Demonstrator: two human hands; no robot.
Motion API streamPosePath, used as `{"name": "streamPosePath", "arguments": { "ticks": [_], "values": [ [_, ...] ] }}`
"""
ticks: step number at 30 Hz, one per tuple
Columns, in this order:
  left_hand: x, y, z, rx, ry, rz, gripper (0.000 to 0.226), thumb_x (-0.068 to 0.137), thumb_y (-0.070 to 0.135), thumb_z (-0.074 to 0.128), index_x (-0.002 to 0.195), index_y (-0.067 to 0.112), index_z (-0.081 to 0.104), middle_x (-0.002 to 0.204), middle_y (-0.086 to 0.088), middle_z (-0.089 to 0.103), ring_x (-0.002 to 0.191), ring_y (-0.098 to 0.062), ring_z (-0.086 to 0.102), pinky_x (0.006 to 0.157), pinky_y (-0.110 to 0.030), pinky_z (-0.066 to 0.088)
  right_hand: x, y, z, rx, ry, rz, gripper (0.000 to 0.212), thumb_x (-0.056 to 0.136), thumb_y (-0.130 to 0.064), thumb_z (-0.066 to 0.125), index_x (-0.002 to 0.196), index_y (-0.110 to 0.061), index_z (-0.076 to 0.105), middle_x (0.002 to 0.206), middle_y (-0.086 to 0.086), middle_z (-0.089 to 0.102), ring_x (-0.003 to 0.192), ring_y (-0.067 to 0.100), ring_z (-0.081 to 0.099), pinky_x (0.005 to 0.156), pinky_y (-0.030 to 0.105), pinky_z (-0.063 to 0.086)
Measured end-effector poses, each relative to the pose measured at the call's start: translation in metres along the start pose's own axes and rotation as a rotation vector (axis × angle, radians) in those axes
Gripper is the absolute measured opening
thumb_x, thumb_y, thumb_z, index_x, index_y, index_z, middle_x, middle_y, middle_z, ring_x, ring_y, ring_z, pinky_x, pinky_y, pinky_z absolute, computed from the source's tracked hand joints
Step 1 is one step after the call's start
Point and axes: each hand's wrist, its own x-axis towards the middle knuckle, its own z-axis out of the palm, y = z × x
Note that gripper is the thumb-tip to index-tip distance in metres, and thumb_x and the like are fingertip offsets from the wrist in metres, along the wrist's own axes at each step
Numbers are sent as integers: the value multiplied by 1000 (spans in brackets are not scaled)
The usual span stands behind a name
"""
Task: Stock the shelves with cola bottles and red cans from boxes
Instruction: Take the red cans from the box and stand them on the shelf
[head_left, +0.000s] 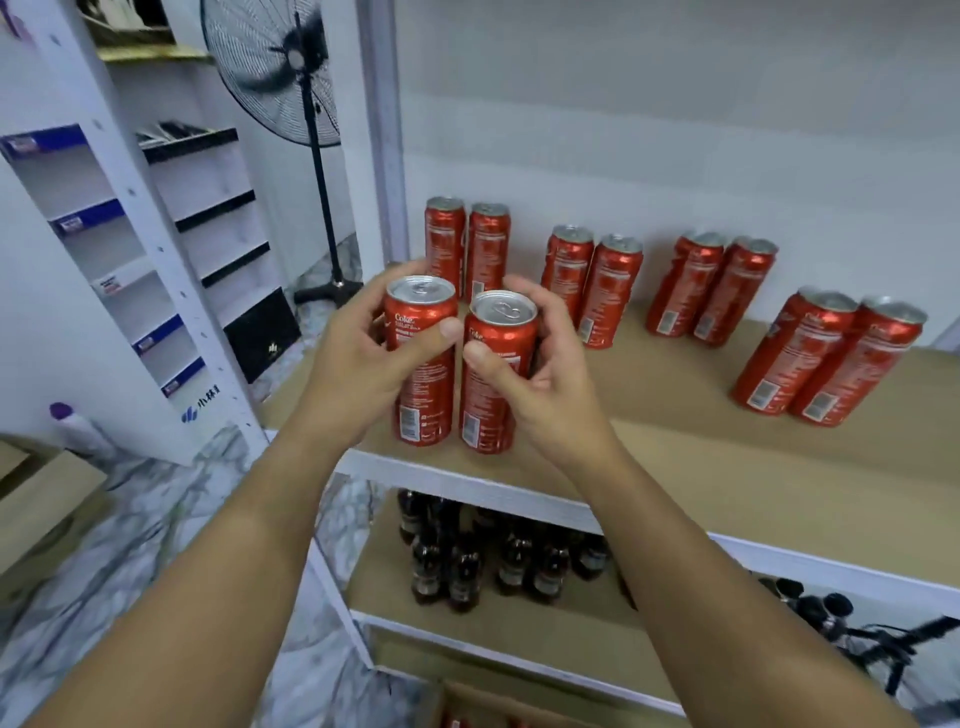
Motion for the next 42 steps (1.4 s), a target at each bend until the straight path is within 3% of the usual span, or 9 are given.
{"name": "streamPosePath", "arguments": {
  "ticks": [5, 11, 16, 20, 26, 32, 39, 42],
  "values": [
    [52, -40, -21, -95, 0, -81, 64, 82, 17, 79, 141, 12, 56, 125, 2, 72, 119, -11, 67, 94, -25, 55, 54, 24, 15, -19, 60, 39, 61, 85, 2, 76, 138, -8, 48, 123, 0, 66, 111, 4, 67, 90, 20, 53],
    [100, -78, -33, -171, 16, -176, 49, 93, 4, 71, 138, 18, 58, 123, 1, 73, 117, -14, 68, 97, -32, 55, 105, 50, 28, -25, 133, 52, 62, 81, 1, 80, 136, -7, 51, 125, 5, 66, 108, 2, 67, 89, 19, 53],
    [124, -83, -35, -202, 32, -212, 42, 93, 0, 67, 130, 18, 60, 109, 4, 74, 99, -10, 73, 81, -24, 58, 133, 68, 30, 48, 139, 88, 59, 83, 7, 75, 136, -5, 52, 121, 5, 68, 110, 13, 68, 94, 32, 56],
    [138, -85, -34, -187, 75, -221, 37, 93, -2, 65, 121, 21, 62, 94, 13, 76, 86, -5, 73, 72, -23, 58, 150, 75, 33, 72, 173, 80, 61, 77, -5, 79, 133, -9, 55, 127, 13, 67, 117, 25, 66, 101, 43, 54],
    [144, -89, -31, -142, 90, -214, 32, 93, -2, 59, 111, 25, 64, 85, 16, 75, 80, -4, 72, 66, -22, 57, 158, 81, 37, 85, 179, 80, 53, 79, -4, 77, 126, -18, 60, 126, 9, 68, 117, 25, 66, 101, 45, 54],
    [147, -93, -29, -141, 96, -184, 31, 92, 1, 59, 113, 23, 64, 95, 5, 74, 88, -13, 71, 73, -31, 59, 156, 80, 37, 88, 119, 89, 47, 88, -1, 71, 126, -25, 60, 121, -5, 69, 114, 15, 68, 93, 31, 55],
    [146, -90, -28, -145, 119, -207, 34, 93, 2, 59, 123, 16, 63, 98, 6, 74, 87, -10, 72, 69, -25, 57, 153, 79, 39, 71, 94, 94, 44, 92, -7, 69, 125, -34, 59, 123, -8, 68, 115, 12, 66, 98, 33, 53],
    [147, -88, -29, -146, 122, -225, 37, 93, 2, 59, 127, 15, 62, 105, 1, 72, 89, -11, 71, 70, -25, 57, 152, 81, 41, 45, 95, 112, 50, 91, -15, 71, 135, -32, 53, 130, -5, 65, 119, 13, 64, 103, 41, 52]
  ]
}}
